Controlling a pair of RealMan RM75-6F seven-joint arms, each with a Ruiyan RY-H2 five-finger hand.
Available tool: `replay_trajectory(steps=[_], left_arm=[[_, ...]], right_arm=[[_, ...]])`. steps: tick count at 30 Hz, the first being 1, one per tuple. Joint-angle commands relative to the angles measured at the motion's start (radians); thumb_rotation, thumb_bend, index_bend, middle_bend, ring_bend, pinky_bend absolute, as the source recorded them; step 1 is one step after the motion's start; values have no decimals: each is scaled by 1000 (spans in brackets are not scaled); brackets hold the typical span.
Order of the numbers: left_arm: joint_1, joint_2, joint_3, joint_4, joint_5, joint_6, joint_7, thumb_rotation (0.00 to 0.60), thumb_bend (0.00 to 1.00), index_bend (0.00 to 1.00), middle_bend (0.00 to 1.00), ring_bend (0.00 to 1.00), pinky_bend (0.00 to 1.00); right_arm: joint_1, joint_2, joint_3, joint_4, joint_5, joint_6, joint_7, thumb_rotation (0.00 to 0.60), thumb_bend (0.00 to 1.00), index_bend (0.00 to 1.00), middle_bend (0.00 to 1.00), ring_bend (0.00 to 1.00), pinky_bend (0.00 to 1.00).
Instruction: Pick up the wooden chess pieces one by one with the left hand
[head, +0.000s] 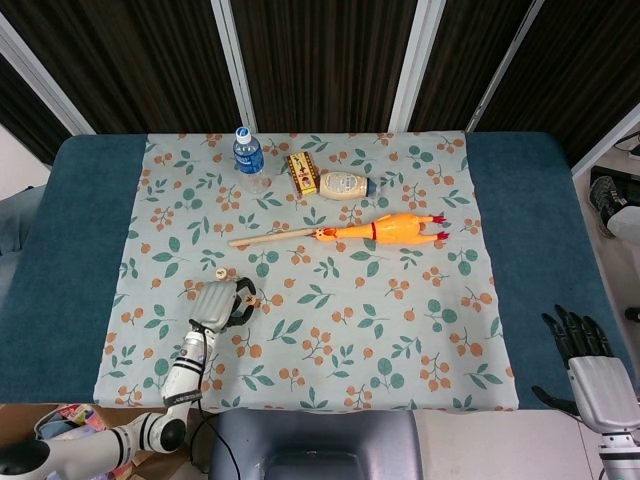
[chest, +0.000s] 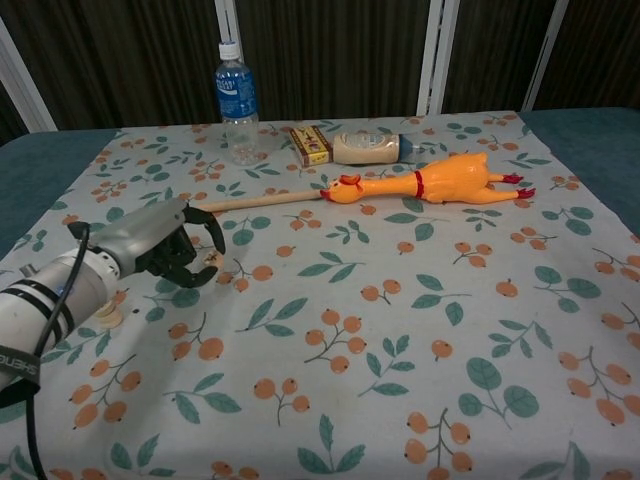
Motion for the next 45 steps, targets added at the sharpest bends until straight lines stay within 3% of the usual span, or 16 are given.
replay_trajectory(steps=[1, 6, 12, 21, 45], left_arm=[[53, 137, 26, -180, 60, 67, -24, 600, 403, 526, 1000, 1000, 1000], [112, 260, 57, -302, 95, 121, -43, 600, 402, 525, 1000, 1000, 1000], [181, 328, 122, -317, 116, 146, -107, 600, 402, 524, 1000, 1000, 1000], [219, 307, 151, -219, 121, 130, -210, 600, 402, 511, 1000, 1000, 1000], [248, 259, 170, -132, 179, 118, -310, 600, 402, 489, 1000, 1000, 1000]], right_arm=[[-1, 0, -1, 0, -2, 1, 0, 600, 133, 0, 0, 0, 0], [-1, -1, 0, 1, -3, 3, 0, 600, 132, 0, 0, 0, 0], [0, -4, -2, -1, -4, -1, -8, 600, 132, 0, 0, 0, 0], [0, -6, -4, -1, -5, -4, -15, 600, 133, 0, 0, 0, 0], [4, -8, -4, -2, -2, -12, -21, 600, 133, 0, 0, 0, 0]])
